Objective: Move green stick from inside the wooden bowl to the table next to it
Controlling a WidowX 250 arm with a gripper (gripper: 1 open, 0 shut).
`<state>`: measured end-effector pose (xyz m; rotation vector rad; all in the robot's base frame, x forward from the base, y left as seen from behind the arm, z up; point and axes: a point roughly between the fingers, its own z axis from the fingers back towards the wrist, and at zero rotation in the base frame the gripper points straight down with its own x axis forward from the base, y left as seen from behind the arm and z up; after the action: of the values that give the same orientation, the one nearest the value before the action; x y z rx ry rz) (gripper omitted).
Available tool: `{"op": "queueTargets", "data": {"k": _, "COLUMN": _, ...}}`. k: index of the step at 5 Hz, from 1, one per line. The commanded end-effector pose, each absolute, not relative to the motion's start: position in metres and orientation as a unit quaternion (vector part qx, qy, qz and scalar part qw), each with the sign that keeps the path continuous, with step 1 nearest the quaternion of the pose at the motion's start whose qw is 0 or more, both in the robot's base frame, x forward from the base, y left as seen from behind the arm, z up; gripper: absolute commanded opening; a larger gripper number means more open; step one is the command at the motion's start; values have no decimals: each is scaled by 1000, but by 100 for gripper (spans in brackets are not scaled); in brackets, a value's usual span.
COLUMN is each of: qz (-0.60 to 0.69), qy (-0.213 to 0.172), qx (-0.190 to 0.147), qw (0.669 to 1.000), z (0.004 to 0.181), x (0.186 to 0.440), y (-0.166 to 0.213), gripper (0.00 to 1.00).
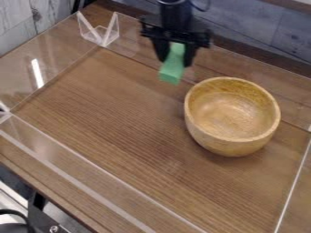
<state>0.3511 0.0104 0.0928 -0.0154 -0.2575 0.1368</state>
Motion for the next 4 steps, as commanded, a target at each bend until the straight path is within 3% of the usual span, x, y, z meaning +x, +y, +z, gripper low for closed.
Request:
{"op": "queueTargets", "data": {"k": 1, "qz": 59, "qy": -168, "qx": -18, "qw": 984, "z": 114, "x": 365, "y": -17, "gripper": 0}}
{"op": "queueTargets", "data": {"k": 2, "qz": 48, "qy": -169, "qx": -24, "qw": 984, "z": 111, "x": 372, "y": -48, "gripper": 0}}
{"op": "queueTargets", "data": {"k": 3, "qz": 72, "qy": -171, "qx": -13, "qw": 982, "z": 113, "x": 364, "y": -2, "gripper": 0}}
{"op": "queueTargets", "data": {"k": 4, "qz": 63, "qy": -174, "qx": -19, "qw": 982, "z": 110, "x": 372, "y": -37, "gripper": 0}}
